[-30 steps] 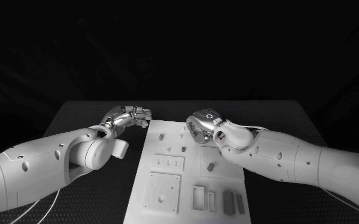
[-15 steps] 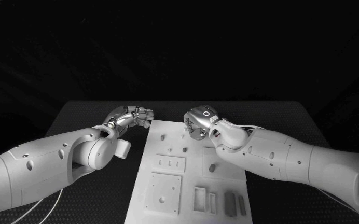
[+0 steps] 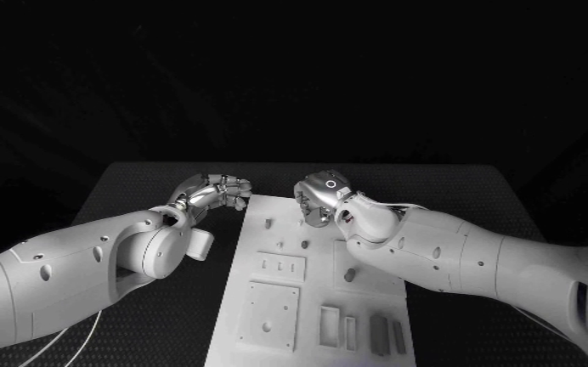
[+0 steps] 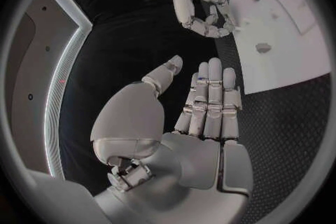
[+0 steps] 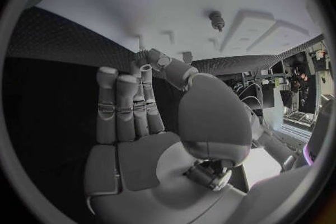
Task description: Assemble the parts on the task board
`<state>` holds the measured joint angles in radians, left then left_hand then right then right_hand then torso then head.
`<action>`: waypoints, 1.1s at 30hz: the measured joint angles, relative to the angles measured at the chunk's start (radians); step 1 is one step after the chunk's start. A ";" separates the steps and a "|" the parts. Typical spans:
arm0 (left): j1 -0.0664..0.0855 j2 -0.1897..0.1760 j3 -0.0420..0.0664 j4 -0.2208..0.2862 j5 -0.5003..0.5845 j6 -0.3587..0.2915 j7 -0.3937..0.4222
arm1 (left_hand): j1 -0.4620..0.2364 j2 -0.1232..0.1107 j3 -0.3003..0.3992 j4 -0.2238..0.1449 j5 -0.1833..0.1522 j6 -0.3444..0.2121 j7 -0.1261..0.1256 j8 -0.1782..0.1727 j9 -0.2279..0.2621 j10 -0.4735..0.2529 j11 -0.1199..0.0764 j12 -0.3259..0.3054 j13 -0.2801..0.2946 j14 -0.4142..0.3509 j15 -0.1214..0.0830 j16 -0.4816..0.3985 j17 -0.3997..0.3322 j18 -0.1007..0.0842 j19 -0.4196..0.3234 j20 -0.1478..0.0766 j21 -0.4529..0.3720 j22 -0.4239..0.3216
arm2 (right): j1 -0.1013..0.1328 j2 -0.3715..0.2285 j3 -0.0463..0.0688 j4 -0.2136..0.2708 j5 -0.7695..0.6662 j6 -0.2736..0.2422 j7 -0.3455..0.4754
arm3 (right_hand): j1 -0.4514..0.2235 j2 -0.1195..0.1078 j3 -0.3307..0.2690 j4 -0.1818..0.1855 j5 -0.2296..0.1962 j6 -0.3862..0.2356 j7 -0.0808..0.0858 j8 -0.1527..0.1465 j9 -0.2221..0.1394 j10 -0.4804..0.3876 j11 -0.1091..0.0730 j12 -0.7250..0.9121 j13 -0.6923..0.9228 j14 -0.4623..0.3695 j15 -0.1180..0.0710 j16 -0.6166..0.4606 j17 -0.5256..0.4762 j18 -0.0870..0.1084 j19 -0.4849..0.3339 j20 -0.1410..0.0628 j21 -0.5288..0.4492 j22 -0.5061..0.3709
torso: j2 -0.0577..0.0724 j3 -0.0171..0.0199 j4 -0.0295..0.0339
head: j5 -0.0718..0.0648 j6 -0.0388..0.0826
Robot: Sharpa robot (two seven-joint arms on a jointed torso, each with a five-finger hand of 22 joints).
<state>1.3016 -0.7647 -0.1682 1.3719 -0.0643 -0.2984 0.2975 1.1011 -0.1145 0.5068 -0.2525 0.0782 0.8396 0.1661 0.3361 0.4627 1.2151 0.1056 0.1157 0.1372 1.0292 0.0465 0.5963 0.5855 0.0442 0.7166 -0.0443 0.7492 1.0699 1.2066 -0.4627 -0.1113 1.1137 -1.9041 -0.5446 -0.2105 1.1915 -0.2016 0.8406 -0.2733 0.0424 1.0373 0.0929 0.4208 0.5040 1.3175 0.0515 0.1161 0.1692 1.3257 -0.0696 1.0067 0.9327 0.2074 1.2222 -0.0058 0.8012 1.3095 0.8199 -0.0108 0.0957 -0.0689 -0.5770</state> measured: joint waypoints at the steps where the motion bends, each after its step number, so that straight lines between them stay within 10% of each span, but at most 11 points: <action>1: 0.000 0.000 0.000 0.000 0.000 0.000 0.000 | 0.000 0.000 0.000 0.000 0.000 0.000 0.000 0.000 0.000 0.000 0.000 0.000 0.000 0.000 0.000 0.000 0.000 0.000 0.000 0.000 0.000 0.000 | 0.000 0.000 0.000 0.000 0.000 0.000 0.000 | 0.000 0.000 0.000 0.000 0.000 0.000 0.000 0.000 0.001 0.000 0.000 0.000 0.000 0.000 0.000 0.000 -0.001 0.000 0.000 0.000 0.000 0.000 | 0.001 -0.0002 0.0006 | 0.000 0.000; 33: 0.002 0.003 0.001 0.000 0.000 0.000 -0.003 | 0.000 0.000 0.003 -0.003 0.000 0.000 0.000 0.000 0.000 0.000 0.000 -0.004 0.000 0.000 0.000 0.000 0.001 -0.001 0.000 0.000 0.000 0.001 | 0.002 0.013 0.000 -0.015 -0.002 0.017 0.002 | -0.009 -0.009 0.004 0.001 0.004 0.000 0.000 -0.001 0.003 0.004 -0.004 0.000 0.000 -0.002 0.002 0.000 -0.004 0.000 0.007 0.000 0.004 0.000 | 0.008 0.0011 0.0011 | 0.012 -0.005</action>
<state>1.3041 -0.7622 -0.1672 1.3717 -0.0645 -0.2982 0.2947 1.1012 -0.1145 0.5095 -0.2552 0.0782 0.8396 0.1661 0.3361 0.4627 1.2151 0.1056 0.1118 0.1372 1.0292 0.0465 0.5963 0.5867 0.0436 0.7166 -0.0443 0.7492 1.0705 1.2086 -0.4499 -0.1113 1.0988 -1.9062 -0.5280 -0.2084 1.1822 -0.2109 0.8450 -0.2719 0.0465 1.0373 0.0929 0.4202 0.5071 1.3212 0.0480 0.1161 0.1692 1.3238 -0.0681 1.0068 0.9288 0.2072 1.2288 -0.0056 0.8051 1.3095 0.8281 -0.0098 0.0967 -0.0569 -0.5815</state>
